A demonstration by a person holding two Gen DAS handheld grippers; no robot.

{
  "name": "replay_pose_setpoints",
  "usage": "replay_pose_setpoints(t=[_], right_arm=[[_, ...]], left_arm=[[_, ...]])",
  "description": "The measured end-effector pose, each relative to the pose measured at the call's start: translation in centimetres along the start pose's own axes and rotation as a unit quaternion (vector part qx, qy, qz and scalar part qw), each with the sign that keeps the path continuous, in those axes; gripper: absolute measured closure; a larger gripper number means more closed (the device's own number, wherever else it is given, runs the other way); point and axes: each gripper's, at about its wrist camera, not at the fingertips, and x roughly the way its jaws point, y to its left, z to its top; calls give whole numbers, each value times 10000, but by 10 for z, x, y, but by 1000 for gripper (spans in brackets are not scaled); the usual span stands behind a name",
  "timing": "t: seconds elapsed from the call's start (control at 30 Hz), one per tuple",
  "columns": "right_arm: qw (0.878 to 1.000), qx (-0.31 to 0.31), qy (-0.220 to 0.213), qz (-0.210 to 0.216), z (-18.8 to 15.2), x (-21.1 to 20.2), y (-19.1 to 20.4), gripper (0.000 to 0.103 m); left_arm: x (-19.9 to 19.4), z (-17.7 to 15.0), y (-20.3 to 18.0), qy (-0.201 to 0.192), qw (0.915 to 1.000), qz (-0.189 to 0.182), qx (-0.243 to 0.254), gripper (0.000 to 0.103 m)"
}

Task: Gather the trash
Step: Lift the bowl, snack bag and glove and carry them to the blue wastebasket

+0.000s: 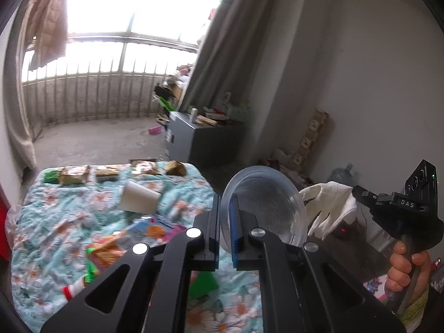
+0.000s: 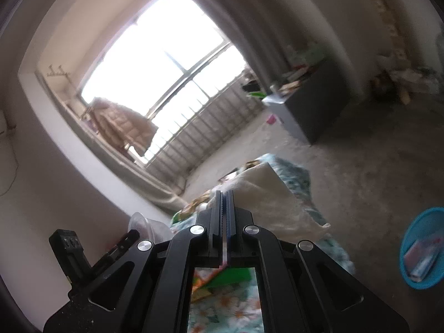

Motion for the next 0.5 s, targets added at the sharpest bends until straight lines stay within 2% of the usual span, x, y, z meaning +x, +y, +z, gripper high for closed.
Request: replay_pose_setpoints(t=[0.5], right_arm=[[9939, 725, -599, -569, -4, -71, -79, 103]], left_arm=[[57, -11, -81, 429, 9963, -568, 484, 97]])
